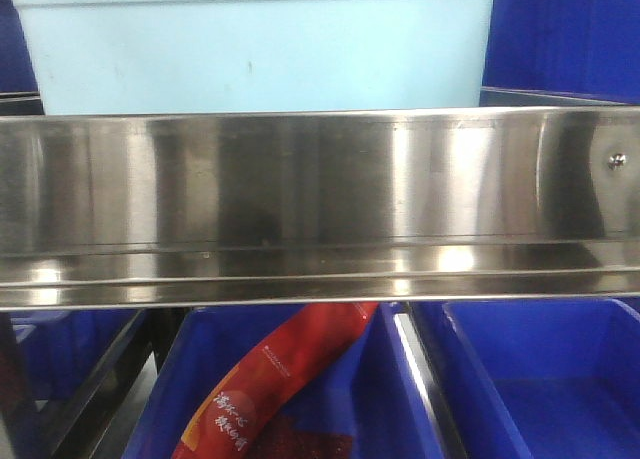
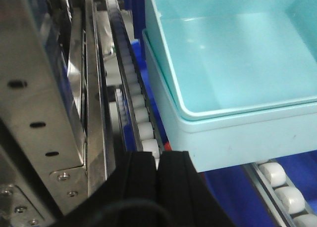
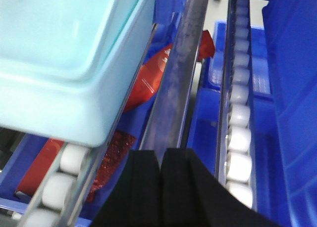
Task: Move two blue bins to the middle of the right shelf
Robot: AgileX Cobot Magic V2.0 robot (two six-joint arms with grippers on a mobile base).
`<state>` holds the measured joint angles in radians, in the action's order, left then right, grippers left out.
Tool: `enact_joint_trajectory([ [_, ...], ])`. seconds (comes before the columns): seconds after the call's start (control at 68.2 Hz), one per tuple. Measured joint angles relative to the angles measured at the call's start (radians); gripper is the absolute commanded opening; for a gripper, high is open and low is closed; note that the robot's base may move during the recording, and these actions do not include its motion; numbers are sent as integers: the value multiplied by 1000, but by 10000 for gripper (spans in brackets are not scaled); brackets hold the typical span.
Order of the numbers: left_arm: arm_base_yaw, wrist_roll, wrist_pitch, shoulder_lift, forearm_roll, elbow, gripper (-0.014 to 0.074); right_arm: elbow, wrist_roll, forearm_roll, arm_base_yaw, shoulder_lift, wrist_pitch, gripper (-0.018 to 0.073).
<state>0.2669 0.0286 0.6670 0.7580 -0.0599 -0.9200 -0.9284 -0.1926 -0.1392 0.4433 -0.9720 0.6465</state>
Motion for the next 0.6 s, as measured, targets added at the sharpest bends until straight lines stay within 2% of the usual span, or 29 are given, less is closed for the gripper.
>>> enact_joint_trajectory([
  [0.293,0,-2,-260,-263,-44,321,-111,309,0,-2,0,265,-237,-162],
  [0.484,0,-2,-355,-411,-60,446,-111,467,0,-4,0,488,-362,-162],
  [0.601,0,-2,-382,-465,-62,473,-111,513,0,-6,0,605,-392,-162],
])
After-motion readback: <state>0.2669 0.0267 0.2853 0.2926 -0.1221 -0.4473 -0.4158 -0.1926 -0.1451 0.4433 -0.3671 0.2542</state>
